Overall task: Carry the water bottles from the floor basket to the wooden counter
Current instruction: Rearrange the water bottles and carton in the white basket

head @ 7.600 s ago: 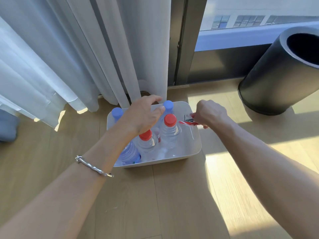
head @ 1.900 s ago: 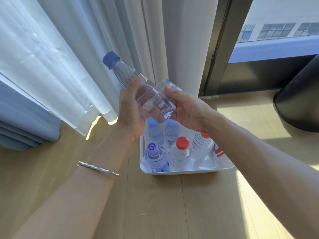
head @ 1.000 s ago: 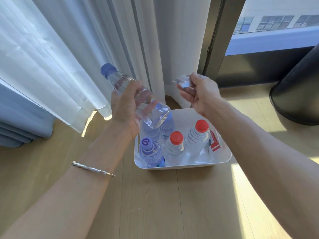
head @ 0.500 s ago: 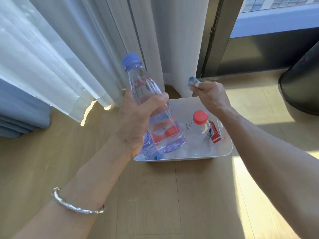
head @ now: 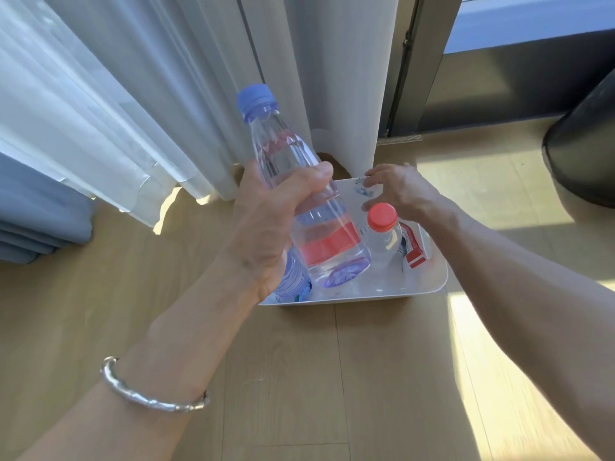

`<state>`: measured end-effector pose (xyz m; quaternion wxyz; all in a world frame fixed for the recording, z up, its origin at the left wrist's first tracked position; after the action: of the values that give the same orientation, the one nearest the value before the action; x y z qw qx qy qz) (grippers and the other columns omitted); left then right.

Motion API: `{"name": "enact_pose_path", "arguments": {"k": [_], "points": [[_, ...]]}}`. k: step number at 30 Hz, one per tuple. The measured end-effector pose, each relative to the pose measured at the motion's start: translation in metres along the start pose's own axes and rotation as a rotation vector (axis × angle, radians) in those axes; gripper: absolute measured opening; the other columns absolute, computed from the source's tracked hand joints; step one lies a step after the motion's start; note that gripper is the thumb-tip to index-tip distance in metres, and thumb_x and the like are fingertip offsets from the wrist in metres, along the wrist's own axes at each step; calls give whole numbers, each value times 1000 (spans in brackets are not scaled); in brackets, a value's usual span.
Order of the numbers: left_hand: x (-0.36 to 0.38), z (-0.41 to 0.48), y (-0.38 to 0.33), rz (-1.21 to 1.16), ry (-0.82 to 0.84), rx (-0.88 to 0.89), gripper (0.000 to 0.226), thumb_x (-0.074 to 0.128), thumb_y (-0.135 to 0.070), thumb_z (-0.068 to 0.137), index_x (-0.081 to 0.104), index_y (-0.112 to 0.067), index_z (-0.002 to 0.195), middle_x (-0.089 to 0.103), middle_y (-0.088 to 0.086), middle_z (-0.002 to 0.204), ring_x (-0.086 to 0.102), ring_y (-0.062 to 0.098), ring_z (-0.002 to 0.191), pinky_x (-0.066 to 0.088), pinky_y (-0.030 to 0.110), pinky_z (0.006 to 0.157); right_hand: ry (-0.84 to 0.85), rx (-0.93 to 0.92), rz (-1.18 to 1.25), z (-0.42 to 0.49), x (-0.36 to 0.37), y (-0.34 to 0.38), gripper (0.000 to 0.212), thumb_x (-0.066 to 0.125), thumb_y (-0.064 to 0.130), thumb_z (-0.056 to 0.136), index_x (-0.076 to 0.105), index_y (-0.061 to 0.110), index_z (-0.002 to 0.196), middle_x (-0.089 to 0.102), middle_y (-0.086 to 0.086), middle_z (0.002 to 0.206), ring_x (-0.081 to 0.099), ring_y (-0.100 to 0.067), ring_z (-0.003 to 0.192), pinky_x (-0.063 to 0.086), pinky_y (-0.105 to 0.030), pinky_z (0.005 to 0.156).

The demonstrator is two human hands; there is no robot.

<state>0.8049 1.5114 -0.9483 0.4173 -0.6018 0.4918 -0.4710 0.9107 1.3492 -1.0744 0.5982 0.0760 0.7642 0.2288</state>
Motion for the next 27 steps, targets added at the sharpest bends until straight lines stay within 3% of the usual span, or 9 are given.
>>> {"name": "enact_pose_path", "arguments": {"k": [3, 8, 10, 12, 15, 18, 21, 24, 27], "points": [[4, 0, -1, 0, 25, 11, 28, 68, -20, 70, 55, -19, 94, 62, 2, 82, 65, 17, 79, 55, 37, 79, -17, 37, -72, 5, 5, -8, 45, 71, 35, 83, 64, 14, 122, 53, -2, 139, 44, -19, 131, 14, -49, 115], [-1, -2, -3, 33, -4, -16, 31, 71, -21, 71, 54, -23, 97, 62, -3, 82, 67, 13, 80, 56, 50, 82, -33, 58, -64, 6, 0, -6, 34, 63, 27, 89, 66, 12, 119, 54, -6, 137, 47, -23, 127, 31, -44, 108], [-4, 0, -2, 37, -29, -31, 34, 74, -18, 73, 53, -24, 98, 63, -5, 82, 68, 11, 77, 58, 50, 77, -90, 68, 70, 1, -21, 3, 27, 53, 21, 94, 69, 11, 113, 60, -7, 129, 56, -25, 116, 44, -32, 91], [-5, 4, -4, 79, -54, -19, 39, 76, -18, 73, 51, -25, 103, 65, -11, 78, 69, 9, 75, 57, 54, 78, -149, 84, 293, -6, -51, 18, 30, 48, 26, 96, 70, 10, 110, 67, -8, 113, 63, -24, 100, 48, -29, 74], [4, 11, -13, 167, -36, 36, 48, 76, -21, 75, 50, -25, 115, 68, -14, 80, 70, 11, 81, 56, 55, 82, -160, -22, 664, -21, -97, 64, 42, 44, 42, 99, 69, 9, 101, 71, -5, 96, 68, -18, 89, 52, -38, 84], [23, 15, -31, 268, 31, 164, 56, 75, -18, 79, 48, -26, 127, 72, -9, 100, 70, 11, 90, 59, 40, 74, -47, -192, 906, -39, -130, 116, 46, 42, 50, 96, 67, 12, 102, 72, -1, 94, 71, -14, 85, 57, -34, 80], [35, 21, -43, 362, 43, 280, 66, 76, -13, 79, 42, -25, 135, 66, -22, 103, 68, 1, 92, 54, 20, 61, -71, -251, 856, -50, -151, 139, 37, 59, 42, 90, 63, 6, 97, 66, 2, 83, 69, -6, 73, 56, -25, 74], [37, 33, -35, 455, 68, 263, 86, 78, -25, 78, 26, -23, 147, 61, -29, 110, 65, 1, 101, 58, 26, 77, -269, -171, 735, -45, -157, 126, 27, 65, 34, 87, 65, 12, 103, 67, 8, 81, 68, -2, 72, 56, -21, 74], [24, 44, -22, 611, 43, 165, 90, 70, -48, 80, 20, -24, 151, 44, -3, 147, 46, 10, 131, 39, 39, 109, -457, -85, 672, -40, -153, 104, 27, 67, 39, 82, 63, 22, 102, 70, 6, 91, 68, -9, 84, 56, -30, 81]]}}
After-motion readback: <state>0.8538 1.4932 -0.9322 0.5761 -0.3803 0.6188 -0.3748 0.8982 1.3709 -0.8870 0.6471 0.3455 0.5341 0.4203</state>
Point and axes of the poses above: each hand's wrist, its own z-axis towards the middle knuckle, its own x-axis out of the palm, y = z × x, the point moved 8 cm from there along z, towards the middle knuckle
